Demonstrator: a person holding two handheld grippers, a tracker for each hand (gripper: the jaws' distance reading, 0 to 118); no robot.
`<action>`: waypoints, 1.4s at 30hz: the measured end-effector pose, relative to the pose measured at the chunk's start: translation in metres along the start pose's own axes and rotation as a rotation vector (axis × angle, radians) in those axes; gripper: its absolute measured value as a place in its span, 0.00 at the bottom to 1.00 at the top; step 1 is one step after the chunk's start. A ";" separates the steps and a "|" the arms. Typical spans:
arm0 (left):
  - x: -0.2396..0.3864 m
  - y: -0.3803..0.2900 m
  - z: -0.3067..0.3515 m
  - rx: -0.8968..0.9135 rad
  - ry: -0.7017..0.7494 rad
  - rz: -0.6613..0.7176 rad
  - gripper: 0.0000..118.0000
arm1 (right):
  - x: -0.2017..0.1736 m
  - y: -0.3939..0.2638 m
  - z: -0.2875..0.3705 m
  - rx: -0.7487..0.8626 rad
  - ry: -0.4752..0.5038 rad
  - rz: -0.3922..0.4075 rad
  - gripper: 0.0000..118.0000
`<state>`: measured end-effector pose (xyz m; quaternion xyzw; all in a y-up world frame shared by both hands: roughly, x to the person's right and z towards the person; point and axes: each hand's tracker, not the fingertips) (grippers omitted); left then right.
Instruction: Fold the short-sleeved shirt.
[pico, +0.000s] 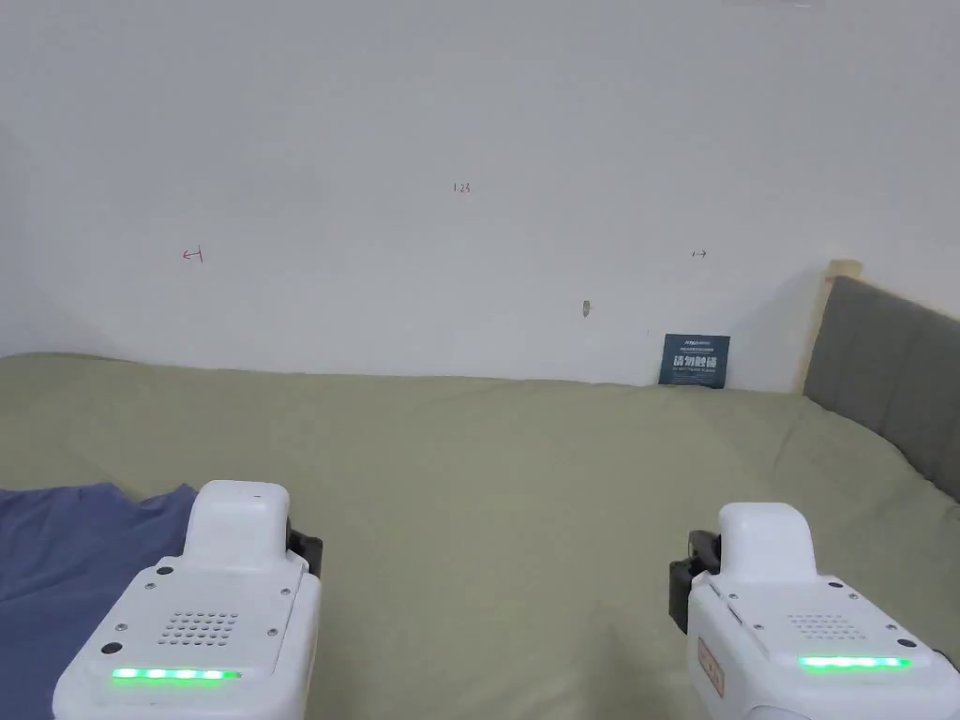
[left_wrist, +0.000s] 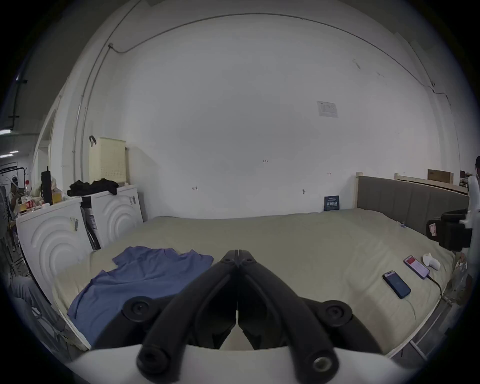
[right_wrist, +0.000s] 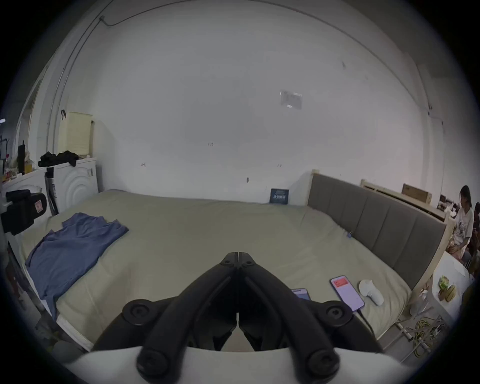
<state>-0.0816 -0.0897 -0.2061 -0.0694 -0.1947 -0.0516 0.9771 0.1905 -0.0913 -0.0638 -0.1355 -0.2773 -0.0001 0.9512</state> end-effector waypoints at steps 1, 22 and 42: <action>0.000 -0.001 0.000 -0.007 0.003 -0.009 0.00 | -0.003 -0.002 0.000 -0.011 -0.005 0.012 0.01; -0.147 0.020 0.102 -0.024 0.381 0.047 0.00 | -0.155 0.050 0.004 0.038 0.422 0.052 0.01; -0.221 0.001 0.078 -0.225 0.408 0.058 0.00 | -0.235 0.026 -0.017 -0.044 0.614 0.100 0.01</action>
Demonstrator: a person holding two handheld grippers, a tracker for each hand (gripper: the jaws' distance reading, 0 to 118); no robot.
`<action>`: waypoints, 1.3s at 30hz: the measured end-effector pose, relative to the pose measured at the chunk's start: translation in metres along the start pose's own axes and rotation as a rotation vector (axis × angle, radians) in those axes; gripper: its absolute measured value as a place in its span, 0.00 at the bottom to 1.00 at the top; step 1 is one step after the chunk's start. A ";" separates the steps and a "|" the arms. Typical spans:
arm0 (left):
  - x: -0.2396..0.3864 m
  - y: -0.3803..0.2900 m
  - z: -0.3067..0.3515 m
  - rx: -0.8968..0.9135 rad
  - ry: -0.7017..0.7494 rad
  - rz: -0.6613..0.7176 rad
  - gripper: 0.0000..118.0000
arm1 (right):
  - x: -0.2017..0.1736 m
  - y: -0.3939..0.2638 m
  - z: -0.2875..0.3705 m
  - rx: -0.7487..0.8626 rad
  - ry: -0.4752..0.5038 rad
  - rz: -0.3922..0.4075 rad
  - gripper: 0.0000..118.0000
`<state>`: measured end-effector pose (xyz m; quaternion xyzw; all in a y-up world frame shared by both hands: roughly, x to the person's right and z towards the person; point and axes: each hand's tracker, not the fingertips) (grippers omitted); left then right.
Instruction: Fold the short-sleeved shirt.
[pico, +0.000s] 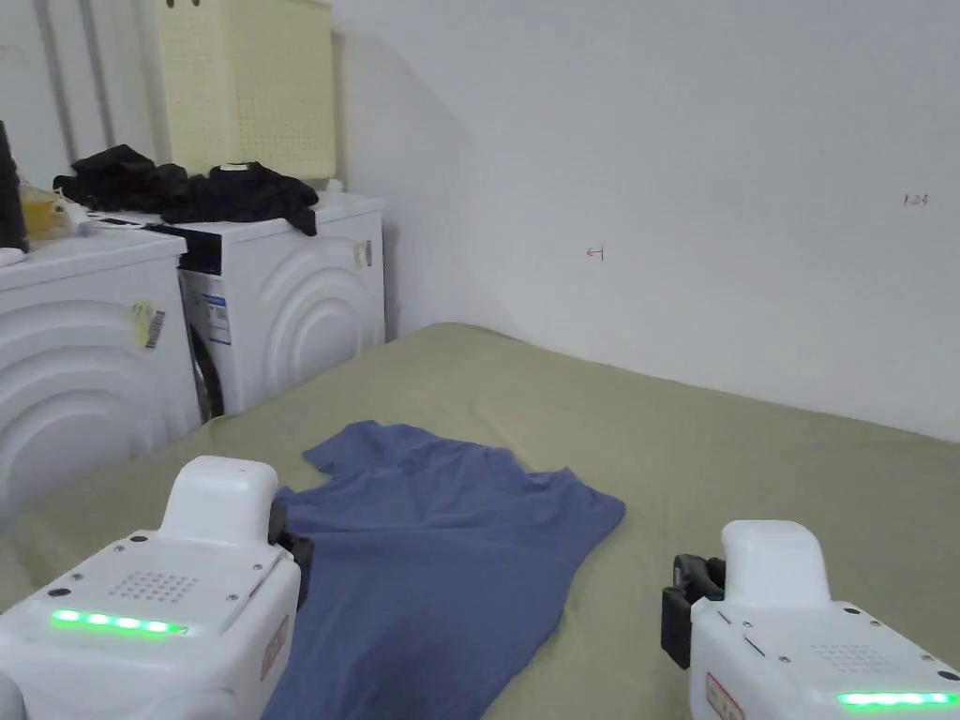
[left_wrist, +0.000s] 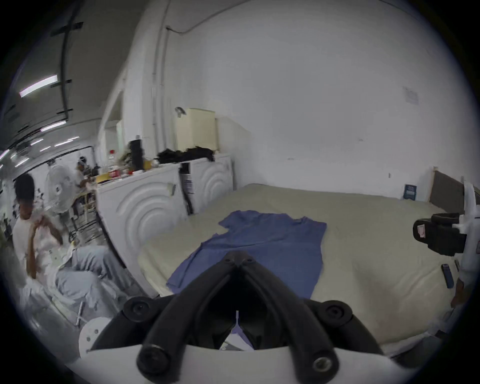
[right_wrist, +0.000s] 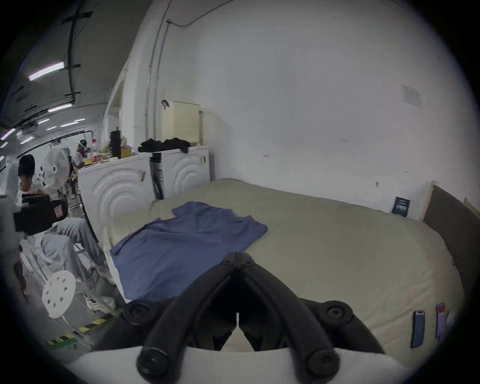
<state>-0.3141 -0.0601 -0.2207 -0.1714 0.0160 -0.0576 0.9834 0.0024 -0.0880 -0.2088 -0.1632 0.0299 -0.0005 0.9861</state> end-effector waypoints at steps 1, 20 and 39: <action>0.003 0.010 -0.017 -0.011 -0.036 -0.021 0.00 | 0.008 -0.001 -0.002 -0.006 -0.013 -0.004 0.01; 0.148 0.042 -0.427 -0.682 -0.548 -0.363 0.98 | 0.159 -0.052 -0.092 -0.229 -0.210 -0.140 0.02; 0.169 -0.002 -0.479 -0.575 -0.492 -0.127 0.00 | 0.161 -0.094 -0.094 -0.318 -0.157 -0.234 0.02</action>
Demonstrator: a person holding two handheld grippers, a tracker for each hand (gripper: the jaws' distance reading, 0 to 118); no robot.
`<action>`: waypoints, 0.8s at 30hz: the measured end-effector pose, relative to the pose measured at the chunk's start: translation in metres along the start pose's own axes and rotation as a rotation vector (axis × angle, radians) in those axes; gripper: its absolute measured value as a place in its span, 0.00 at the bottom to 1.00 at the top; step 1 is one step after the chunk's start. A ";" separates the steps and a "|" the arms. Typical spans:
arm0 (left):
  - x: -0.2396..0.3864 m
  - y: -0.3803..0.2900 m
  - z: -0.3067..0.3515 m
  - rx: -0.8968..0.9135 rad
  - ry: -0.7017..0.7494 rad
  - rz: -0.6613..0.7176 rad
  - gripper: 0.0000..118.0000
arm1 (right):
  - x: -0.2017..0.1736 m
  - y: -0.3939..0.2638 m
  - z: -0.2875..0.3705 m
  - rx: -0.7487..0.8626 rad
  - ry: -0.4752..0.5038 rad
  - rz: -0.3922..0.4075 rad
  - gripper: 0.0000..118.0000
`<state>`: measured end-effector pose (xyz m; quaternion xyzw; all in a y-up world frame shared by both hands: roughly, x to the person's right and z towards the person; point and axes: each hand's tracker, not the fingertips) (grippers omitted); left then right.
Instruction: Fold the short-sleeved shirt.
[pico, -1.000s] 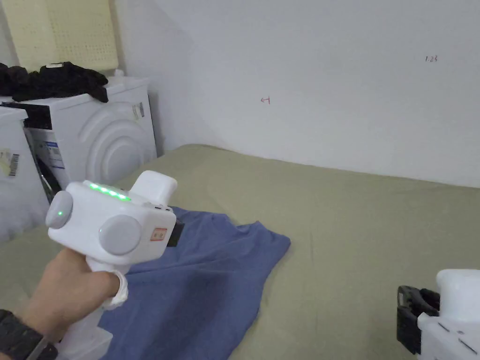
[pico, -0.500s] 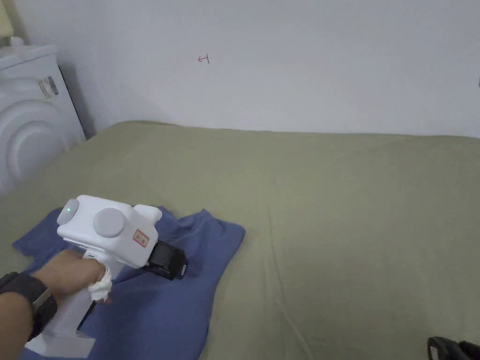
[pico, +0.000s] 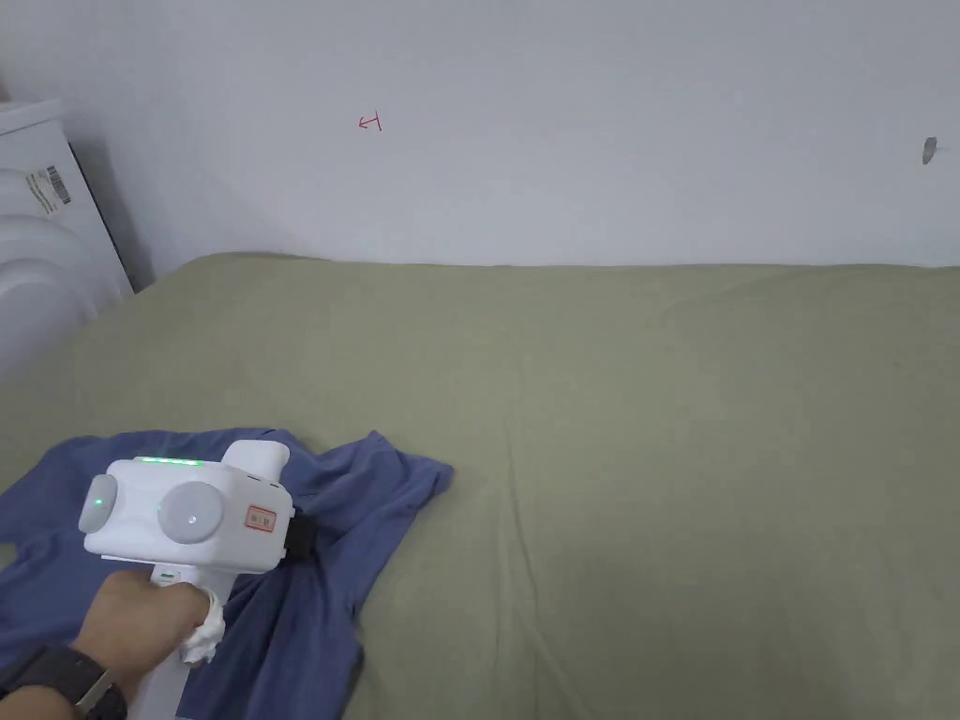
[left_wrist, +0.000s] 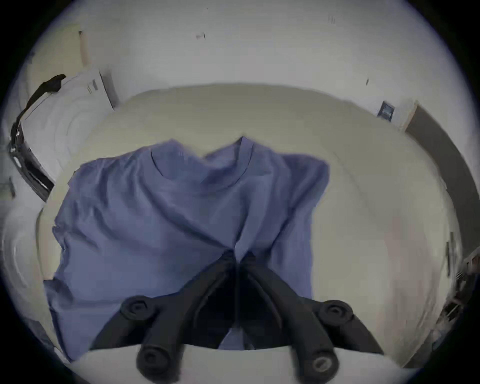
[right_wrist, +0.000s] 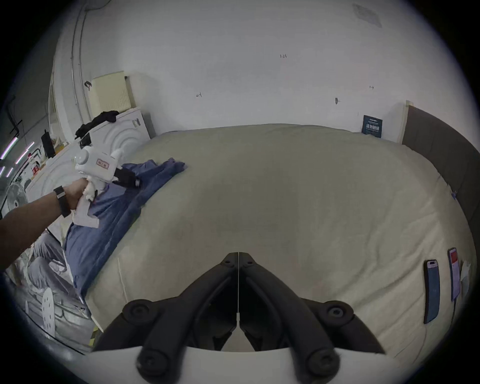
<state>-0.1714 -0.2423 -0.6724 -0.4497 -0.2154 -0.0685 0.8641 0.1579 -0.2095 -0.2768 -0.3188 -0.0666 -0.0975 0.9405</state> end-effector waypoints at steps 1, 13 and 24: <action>0.001 0.001 0.003 -0.016 -0.008 -0.010 0.00 | 0.000 0.000 0.003 0.001 0.004 -0.001 0.02; 0.158 0.050 0.030 0.073 -0.248 -0.204 0.00 | 0.034 0.002 0.059 0.064 -0.058 -0.066 0.02; 0.457 0.028 0.069 0.044 -0.727 -0.668 0.00 | 0.074 -0.010 0.119 0.110 -0.157 -0.121 0.02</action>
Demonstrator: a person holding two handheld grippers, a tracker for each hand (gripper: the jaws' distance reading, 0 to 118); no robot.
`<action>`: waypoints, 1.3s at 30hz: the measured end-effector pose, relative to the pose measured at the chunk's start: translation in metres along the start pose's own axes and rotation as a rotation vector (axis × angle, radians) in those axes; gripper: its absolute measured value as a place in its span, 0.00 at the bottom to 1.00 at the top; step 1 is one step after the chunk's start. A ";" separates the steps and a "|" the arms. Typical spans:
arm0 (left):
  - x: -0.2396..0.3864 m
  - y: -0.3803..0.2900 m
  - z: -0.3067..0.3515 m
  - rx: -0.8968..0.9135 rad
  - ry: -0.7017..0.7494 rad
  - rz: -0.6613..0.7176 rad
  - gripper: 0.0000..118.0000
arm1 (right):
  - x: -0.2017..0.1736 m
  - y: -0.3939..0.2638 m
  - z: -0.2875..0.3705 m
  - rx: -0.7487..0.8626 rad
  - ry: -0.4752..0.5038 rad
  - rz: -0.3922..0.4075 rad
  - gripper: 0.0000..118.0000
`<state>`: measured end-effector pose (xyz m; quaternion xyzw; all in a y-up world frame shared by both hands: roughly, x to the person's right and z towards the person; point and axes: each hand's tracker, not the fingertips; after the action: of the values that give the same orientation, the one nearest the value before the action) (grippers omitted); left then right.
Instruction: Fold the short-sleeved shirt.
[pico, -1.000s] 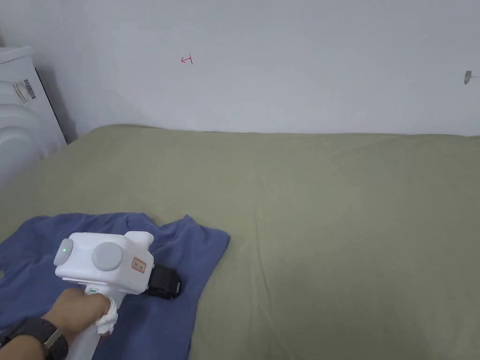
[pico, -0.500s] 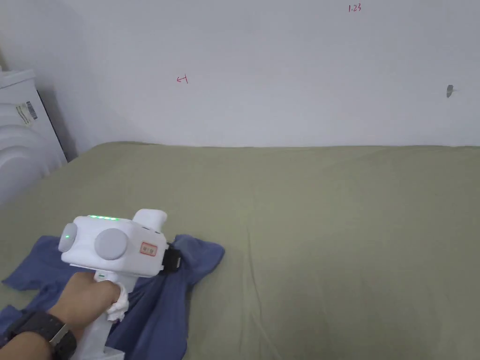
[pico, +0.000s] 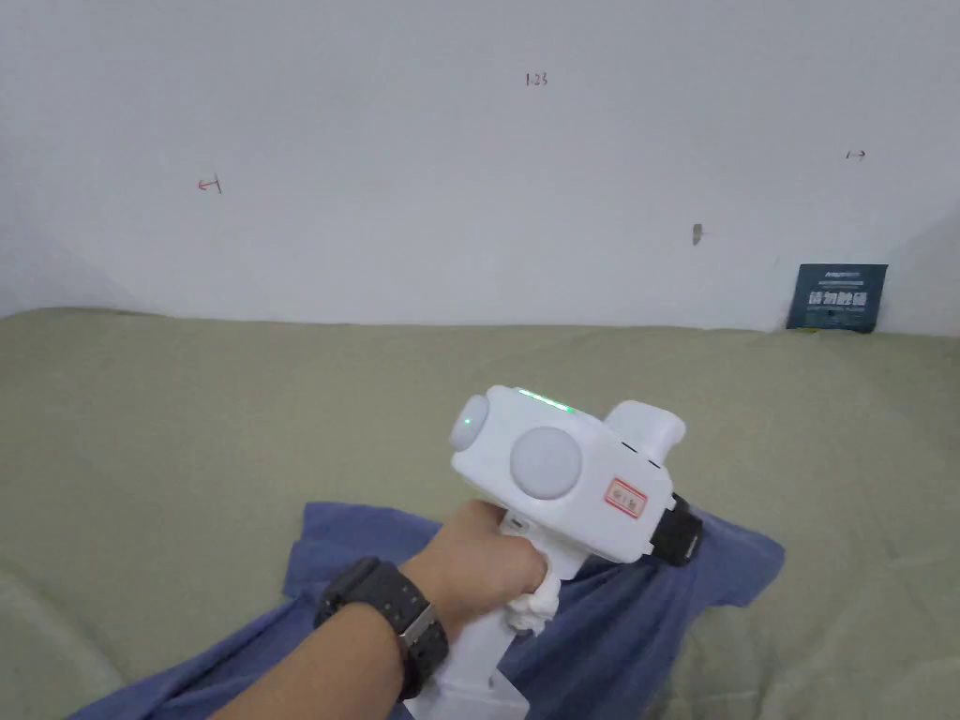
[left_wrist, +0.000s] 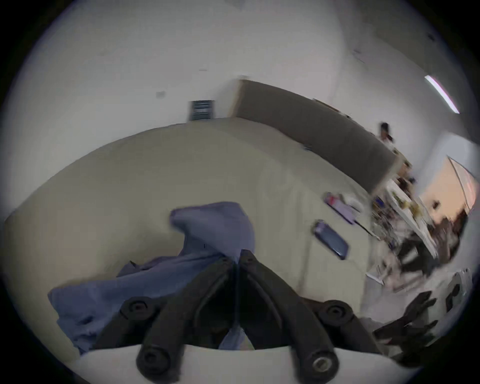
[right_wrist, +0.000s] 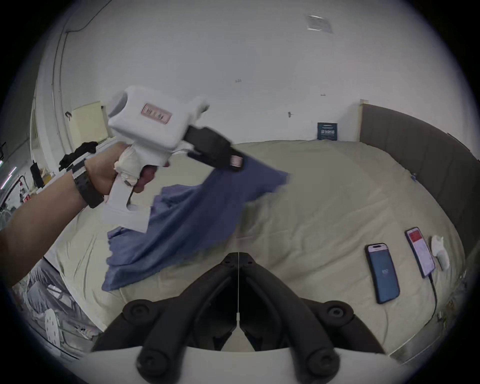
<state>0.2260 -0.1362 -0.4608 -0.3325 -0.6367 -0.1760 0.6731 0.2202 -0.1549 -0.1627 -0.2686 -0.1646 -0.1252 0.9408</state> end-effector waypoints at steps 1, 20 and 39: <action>0.015 0.004 -0.009 -0.012 -0.038 -0.033 0.00 | 0.004 -0.001 0.003 0.002 -0.010 -0.005 0.02; 0.007 -0.100 0.096 0.202 0.284 0.332 0.98 | 0.039 0.005 0.023 0.027 -0.081 -0.024 0.02; 0.015 -0.301 0.243 0.210 0.752 0.641 0.00 | 0.030 0.021 -0.009 0.016 -0.037 0.015 0.02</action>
<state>-0.1503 -0.1858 -0.3864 -0.3555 -0.2301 -0.0031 0.9059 0.2566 -0.1468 -0.1686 -0.2645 -0.1811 -0.1117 0.9406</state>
